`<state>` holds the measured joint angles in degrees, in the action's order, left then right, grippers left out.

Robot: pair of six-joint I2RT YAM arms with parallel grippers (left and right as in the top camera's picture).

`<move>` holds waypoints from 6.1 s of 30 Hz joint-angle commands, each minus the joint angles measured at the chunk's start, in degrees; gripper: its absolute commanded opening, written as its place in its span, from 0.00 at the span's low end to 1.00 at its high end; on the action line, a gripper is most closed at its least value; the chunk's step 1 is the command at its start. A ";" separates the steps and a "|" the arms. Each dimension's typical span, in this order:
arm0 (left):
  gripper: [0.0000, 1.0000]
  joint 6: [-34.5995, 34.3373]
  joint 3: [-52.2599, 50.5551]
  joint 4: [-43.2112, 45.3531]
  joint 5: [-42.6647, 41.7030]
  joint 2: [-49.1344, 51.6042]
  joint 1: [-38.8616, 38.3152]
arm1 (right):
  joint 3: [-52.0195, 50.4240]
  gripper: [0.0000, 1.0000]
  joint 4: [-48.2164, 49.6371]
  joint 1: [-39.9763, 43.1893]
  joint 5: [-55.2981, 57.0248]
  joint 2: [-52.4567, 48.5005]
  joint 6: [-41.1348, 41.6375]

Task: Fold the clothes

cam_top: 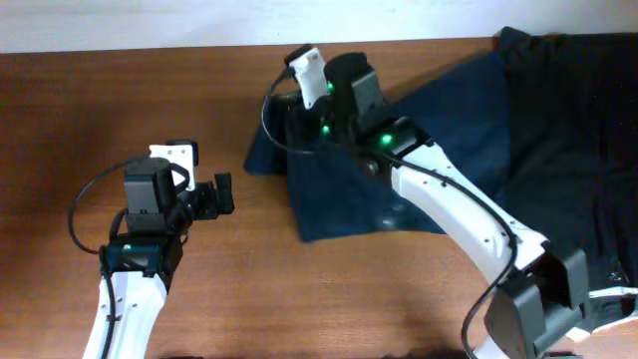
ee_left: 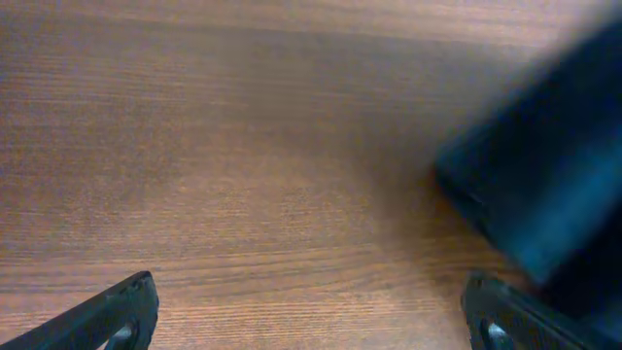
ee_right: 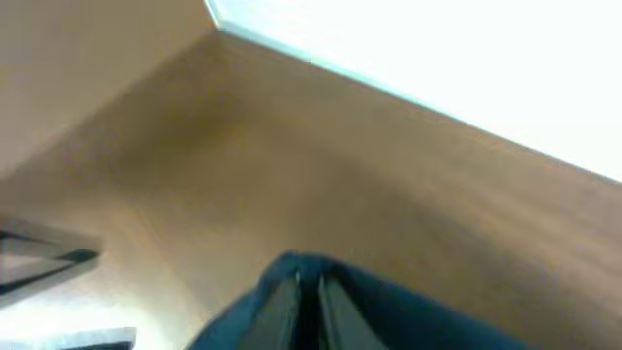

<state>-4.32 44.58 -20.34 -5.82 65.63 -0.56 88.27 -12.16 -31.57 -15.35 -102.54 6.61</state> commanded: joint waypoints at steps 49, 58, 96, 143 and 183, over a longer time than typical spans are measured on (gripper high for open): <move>0.00 -3.30 37.66 -22.60 -31.74 20.92 2.58 | 0.39 0.99 -53.96 25.38 5.44 -0.70 0.17; 0.00 -2.84 37.66 -29.88 -22.99 20.92 2.73 | 0.39 0.98 -30.49 22.18 -3.10 -17.46 11.32; 0.10 -4.35 37.97 -47.80 2.10 27.43 6.36 | -17.73 0.64 -67.98 28.35 5.03 10.03 5.86; 0.19 -4.35 37.92 -35.85 -0.39 31.45 6.29 | 11.30 0.11 -39.69 22.45 12.85 -5.40 13.42; 0.00 -17.90 33.77 -46.58 -3.56 44.83 11.65 | 7.08 0.99 -71.80 31.78 8.35 -2.14 8.39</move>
<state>-20.69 80.51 -65.80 -9.02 111.53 12.84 98.10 -85.08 0.19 -2.74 -105.25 16.29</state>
